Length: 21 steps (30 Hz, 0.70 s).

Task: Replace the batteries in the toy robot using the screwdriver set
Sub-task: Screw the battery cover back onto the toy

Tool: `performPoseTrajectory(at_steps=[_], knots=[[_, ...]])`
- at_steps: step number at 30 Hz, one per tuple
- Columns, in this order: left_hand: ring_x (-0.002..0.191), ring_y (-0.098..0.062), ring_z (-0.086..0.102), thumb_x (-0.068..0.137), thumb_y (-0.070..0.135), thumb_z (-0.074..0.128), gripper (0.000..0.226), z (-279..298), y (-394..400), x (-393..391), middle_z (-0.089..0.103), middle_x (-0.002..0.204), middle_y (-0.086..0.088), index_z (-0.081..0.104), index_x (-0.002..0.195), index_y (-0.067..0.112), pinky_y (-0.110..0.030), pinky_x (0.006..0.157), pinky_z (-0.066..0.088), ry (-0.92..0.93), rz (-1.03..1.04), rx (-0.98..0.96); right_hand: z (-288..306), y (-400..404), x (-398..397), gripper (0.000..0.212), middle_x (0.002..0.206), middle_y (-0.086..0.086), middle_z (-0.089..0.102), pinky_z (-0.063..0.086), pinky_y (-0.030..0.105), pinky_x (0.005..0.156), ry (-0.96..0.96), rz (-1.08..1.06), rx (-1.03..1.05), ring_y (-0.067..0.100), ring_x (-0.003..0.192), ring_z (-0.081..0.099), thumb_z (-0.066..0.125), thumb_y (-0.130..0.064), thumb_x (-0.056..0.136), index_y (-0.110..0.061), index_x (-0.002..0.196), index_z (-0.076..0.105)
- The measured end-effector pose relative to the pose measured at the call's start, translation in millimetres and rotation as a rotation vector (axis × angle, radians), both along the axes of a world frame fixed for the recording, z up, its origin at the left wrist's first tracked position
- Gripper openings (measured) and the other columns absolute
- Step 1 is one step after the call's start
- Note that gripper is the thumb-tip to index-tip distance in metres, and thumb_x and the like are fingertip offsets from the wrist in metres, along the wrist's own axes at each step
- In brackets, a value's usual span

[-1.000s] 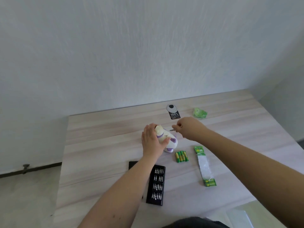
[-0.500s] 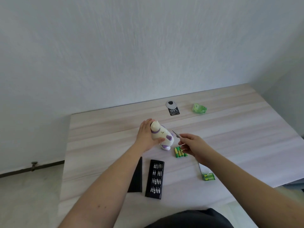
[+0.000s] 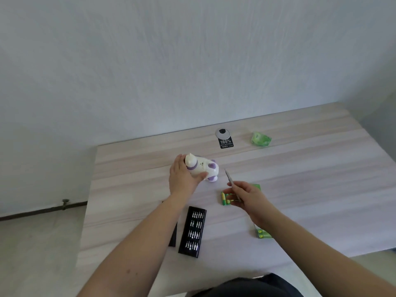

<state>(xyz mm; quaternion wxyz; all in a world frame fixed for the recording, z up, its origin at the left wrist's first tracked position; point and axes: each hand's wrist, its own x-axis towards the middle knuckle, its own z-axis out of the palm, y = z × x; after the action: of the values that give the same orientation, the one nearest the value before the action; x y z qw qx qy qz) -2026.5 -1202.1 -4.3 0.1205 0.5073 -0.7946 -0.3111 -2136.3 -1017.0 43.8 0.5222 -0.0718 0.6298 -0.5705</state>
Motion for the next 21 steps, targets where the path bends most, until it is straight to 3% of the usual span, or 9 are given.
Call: performPoseTrajectory(at_steps=[4,8,13,15,17,19,21], knots=[[0.131,-0.028,0.037,0.063,0.049,0.082,0.104,7.5,-8.3,-0.7,0.029,0.150,0.003,0.028,0.146,0.019,-0.040,0.103,0.039,-0.134,-0.072,0.016,-2.1,4.8,-8.1,0.016,0.093,0.004,0.074,0.052,0.023,0.070,-0.015,-0.001,-0.037,0.012,0.083,0.067,0.050,-0.011,0.099,-0.010,0.108,0.063],[0.126,-0.029,0.045,0.059,0.037,0.087,0.104,10.9,-12.1,8.1,0.034,0.148,0.001,0.032,0.145,0.018,-0.042,0.100,0.043,-0.138,-0.141,0.010,-5.2,4.2,-12.5,0.014,0.095,0.007,0.070,0.053,0.026,0.073,-0.017,0.015,-0.037,0.014,0.084,0.064,0.056,-0.013,0.096,-0.010,0.103,0.068],[0.111,-0.013,0.058,0.047,0.042,0.087,0.080,19.2,-12.1,10.5,0.059,0.122,0.013,0.052,0.119,0.036,-0.040,0.093,0.050,0.006,-0.097,0.063,-5.7,0.7,-16.4,0.015,0.086,0.005,0.064,0.057,0.028,0.075,-0.015,0.034,-0.009,0.014,0.081,0.061,0.059,-0.014,0.095,-0.011,0.103,0.071],[0.116,-0.015,0.056,0.047,0.047,0.087,0.092,21.0,-14.1,17.8,0.060,0.123,0.010,0.045,0.127,0.028,-0.040,0.095,0.049,0.064,-0.080,0.135,-4.9,-0.2,-16.9,0.015,0.086,0.004,0.063,0.057,0.030,0.079,-0.014,0.049,0.000,0.014,0.080,0.059,0.060,-0.016,0.095,-0.012,0.103,0.071],[0.128,-0.019,0.047,0.059,0.046,0.087,0.097,27.5,-9.8,26.5,0.053,0.137,0.004,0.039,0.140,0.019,-0.039,0.104,0.042,0.045,-0.064,0.115,-4.6,0.1,-16.8,0.015,0.085,0.003,0.063,0.057,0.033,0.083,-0.015,0.074,0.000,0.013,0.080,0.059,0.060,-0.018,0.095,-0.015,0.102,0.072],[0.131,-0.021,0.044,0.079,0.039,0.076,0.071,34.3,-2.2,37.6,0.050,0.140,-0.001,0.046,0.139,0.014,-0.036,0.105,0.036,0.006,-0.009,-0.021,-4.7,1.1,-16.3,0.015,0.084,0.002,0.064,0.057,0.032,0.083,-0.014,0.099,-0.010,0.013,0.079,0.059,0.060,-0.017,0.095,-0.016,0.102,0.073],[0.120,-0.022,0.053,0.091,0.034,0.064,0.035,41.9,11.1,48.9,0.059,0.125,-0.001,0.061,0.121,0.017,-0.032,0.097,0.040,0.076,0.109,-0.106,-5.4,2.3,-15.1,0.014,0.087,0.004,0.068,0.057,0.031,0.084,-0.026,0.115,-0.044,0.015,0.081,0.061,0.061,-0.016,0.094,-0.016,0.101,0.074]])
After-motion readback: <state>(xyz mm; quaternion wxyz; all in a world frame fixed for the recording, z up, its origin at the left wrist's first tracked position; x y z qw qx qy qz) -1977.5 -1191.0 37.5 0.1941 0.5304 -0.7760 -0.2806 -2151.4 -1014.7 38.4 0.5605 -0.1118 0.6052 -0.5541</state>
